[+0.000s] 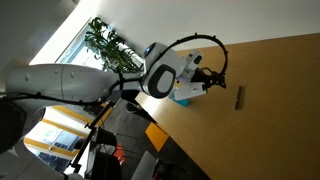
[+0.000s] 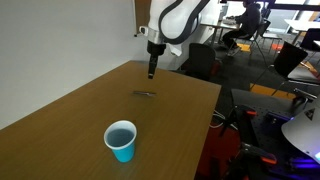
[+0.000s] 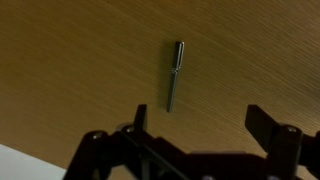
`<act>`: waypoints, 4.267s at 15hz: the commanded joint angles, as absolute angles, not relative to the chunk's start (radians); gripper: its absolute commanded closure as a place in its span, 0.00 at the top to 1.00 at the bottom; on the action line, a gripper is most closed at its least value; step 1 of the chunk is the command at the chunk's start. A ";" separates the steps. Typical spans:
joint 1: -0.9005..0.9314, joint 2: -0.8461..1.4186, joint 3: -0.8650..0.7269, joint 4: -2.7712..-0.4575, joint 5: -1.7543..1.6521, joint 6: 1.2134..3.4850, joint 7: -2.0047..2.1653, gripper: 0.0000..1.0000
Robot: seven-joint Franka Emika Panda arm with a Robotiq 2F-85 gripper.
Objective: Put the pen in the cup
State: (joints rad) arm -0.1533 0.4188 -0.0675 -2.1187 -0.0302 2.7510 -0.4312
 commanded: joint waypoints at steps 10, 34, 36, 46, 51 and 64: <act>-0.167 0.716 -0.053 -1.832 -0.070 2.668 -0.380 1.00; -0.205 0.885 -0.016 -1.670 -0.030 2.634 -0.289 0.50; -0.209 0.891 -0.014 -1.663 -0.029 2.631 -0.289 0.35; -0.201 0.825 -0.013 -1.703 -0.034 2.624 -0.287 0.03; -0.188 0.690 -0.014 -1.797 -0.058 2.664 -0.313 0.03; -0.520 0.603 0.399 -1.804 0.131 2.699 -1.061 0.03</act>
